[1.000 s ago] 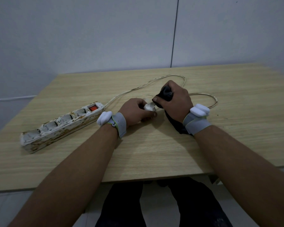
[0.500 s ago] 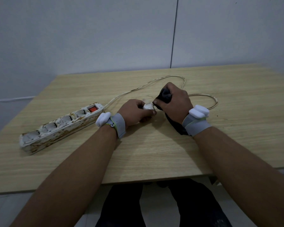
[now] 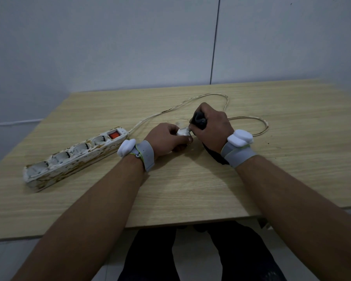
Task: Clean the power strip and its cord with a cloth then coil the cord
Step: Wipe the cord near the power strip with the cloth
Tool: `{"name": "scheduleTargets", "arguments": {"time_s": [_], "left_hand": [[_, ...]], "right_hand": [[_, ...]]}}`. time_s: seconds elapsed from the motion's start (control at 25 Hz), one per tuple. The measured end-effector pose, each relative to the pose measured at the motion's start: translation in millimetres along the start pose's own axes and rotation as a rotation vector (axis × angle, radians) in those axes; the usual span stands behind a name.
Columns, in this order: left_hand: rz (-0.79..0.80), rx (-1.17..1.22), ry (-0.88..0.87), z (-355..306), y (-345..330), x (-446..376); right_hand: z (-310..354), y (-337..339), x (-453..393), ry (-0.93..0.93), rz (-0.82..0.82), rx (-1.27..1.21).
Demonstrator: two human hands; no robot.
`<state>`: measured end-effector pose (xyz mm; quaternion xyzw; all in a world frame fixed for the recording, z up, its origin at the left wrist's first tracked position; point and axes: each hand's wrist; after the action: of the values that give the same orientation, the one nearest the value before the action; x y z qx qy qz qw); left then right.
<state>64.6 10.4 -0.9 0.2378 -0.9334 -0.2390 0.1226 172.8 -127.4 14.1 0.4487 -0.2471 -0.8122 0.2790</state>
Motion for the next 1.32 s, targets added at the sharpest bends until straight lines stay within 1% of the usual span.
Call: {"name": "scheduleTargets", "arguments": {"time_s": [0.12,0.28,0.52,0.72,0.96,1.04,1.16,1.32], "left_hand": [[-0.001,-0.007,-0.001,0.8,0.1,-0.5],[-0.006,-0.014,-0.009,1.0,-0.2,-1.2],[-0.012,-0.048,-0.020,0.5,0.1,0.2],[-0.012,-0.043,-0.012,-1.0,-0.4,0.6],[-0.023,-0.055,-0.011,-0.2,-0.6,1.2],[-0.016,-0.043,-0.008,-0.3,0.5,0.9],[-0.006,-0.032,-0.009,-0.1,0.8,1.1],[0.006,0.115,0.000,1.3,-0.4,2.1]], "right_hand": [[-2.1,2.8,1.5,0.043,0.049,-0.002],[-1.6,3.7,0.9,-0.025,-0.051,-0.049],[-2.1,6.4,3.4,0.015,0.066,-0.011],[-2.6,7.0,3.2,-0.016,-0.025,0.004],[-4.4,7.9,4.6,0.030,0.097,-0.011],[-6.5,10.3,6.4,0.018,0.078,-0.028],[-6.8,10.8,6.2,-0.022,0.005,-0.032],[-7.1,10.6,5.4,-0.035,-0.027,-0.026]]}}
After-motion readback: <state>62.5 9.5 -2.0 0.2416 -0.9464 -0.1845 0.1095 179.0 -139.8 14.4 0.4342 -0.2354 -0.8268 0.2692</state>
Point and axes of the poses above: each hand's wrist, its own x-axis away from the middle knuckle, its own y-axis out of the back of the hand, z = x × y, and after that the axes turned 6 degrees about y, right-handed
